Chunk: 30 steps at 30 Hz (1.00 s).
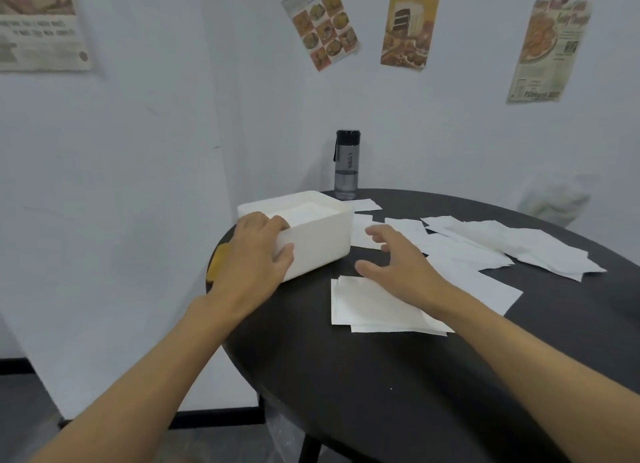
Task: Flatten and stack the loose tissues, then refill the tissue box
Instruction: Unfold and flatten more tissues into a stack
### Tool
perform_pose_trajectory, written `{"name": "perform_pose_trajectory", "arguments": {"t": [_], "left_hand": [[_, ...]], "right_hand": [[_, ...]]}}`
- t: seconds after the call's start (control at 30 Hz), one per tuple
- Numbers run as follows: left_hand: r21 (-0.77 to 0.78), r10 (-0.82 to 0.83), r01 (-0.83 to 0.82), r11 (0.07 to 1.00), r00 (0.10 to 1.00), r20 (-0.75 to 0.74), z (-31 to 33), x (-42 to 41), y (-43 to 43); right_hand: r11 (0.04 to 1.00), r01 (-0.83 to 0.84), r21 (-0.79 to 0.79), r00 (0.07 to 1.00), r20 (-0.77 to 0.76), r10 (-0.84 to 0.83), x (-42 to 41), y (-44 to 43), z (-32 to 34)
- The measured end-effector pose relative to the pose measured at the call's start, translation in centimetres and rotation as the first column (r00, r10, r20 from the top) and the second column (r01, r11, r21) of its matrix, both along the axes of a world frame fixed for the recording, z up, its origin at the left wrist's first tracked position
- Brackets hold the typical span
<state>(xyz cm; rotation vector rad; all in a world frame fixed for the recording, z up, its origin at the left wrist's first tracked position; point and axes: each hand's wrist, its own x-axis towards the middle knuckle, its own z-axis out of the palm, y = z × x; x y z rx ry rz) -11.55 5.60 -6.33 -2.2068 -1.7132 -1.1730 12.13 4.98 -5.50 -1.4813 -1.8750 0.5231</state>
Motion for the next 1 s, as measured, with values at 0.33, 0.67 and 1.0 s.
{"name": "perform_pose_trajectory", "arguments": {"t": [0.33,0.67,1.0], "left_hand": [[-0.078,0.035,-0.012,0.997,0.951,0.308,0.1,-2.3,-0.4],[-0.072,0.046,-0.014,0.997,0.882,0.47,0.8,-4.6,-0.5],[-0.097,0.068,-0.04,0.995,0.95,0.306,1.0,-6.4,-1.4]], "right_hand": [[0.982,-0.165,-0.098,0.893,-0.438,0.106,-3.7,4.0,0.0],[0.99,-0.139,0.02,0.916,-0.377,0.137,-7.3,2.5,0.5],[0.971,-0.228,0.068,0.947,-0.217,0.238,-8.8,1.6,-0.2]]}}
